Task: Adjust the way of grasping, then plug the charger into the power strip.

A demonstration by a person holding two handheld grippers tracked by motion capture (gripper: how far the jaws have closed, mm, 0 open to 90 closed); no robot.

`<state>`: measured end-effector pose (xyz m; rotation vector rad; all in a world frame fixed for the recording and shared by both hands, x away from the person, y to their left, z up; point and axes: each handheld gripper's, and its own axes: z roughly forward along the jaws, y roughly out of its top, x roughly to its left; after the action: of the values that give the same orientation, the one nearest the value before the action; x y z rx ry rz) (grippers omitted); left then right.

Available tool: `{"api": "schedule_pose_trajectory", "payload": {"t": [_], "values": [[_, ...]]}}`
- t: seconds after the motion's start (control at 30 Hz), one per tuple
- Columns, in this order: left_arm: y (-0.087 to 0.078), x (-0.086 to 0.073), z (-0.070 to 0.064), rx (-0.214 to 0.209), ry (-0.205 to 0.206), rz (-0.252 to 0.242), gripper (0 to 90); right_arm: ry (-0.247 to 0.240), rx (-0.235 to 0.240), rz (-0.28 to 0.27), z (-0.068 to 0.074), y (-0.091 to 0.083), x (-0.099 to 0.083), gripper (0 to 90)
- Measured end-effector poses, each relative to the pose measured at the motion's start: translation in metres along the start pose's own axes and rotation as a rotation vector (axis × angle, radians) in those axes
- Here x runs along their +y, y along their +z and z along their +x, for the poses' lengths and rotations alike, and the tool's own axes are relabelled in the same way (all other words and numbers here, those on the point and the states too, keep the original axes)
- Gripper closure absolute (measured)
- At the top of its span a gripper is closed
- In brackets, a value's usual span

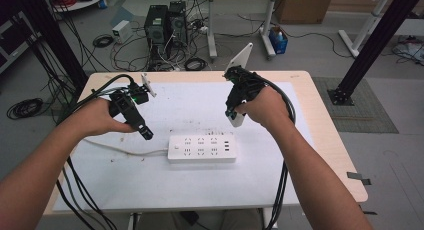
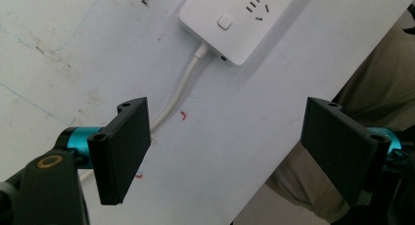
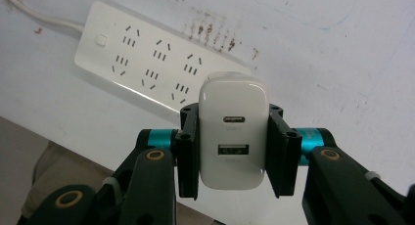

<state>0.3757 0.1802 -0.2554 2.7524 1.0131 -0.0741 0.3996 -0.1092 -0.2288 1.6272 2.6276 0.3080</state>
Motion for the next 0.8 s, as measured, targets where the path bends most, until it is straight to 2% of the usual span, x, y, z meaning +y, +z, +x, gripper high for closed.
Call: {"api": "schedule_pose_trajectory", "payload": {"t": [0.07,0.3,0.53,0.67,0.8], "values": [[0.0,-0.0002,-0.0002,0.006,0.008,0.003,19.0,-0.004,-0.009,-0.001,-0.0002,0.0012,0.0003,62.4],[0.0015,-0.0012,0.0018,0.003,-0.003,-0.014,19.0,0.003,-0.01,0.0,-0.0032,0.0022,0.0004,62.4],[0.0023,-0.0014,0.0026,0.003,0.006,0.0,19.0,0.001,-0.005,0.008,-0.003,0.0071,0.0,62.5],[0.0005,-0.0027,0.0032,0.003,-0.008,-0.017,19.0,0.005,-0.004,-0.001,-0.0058,0.007,-0.0023,62.4],[0.0014,-0.0027,0.0036,0.005,0.0,-0.014,19.0,-0.026,-0.004,-0.006,-0.0077,0.0057,-0.0034,62.4]]}}
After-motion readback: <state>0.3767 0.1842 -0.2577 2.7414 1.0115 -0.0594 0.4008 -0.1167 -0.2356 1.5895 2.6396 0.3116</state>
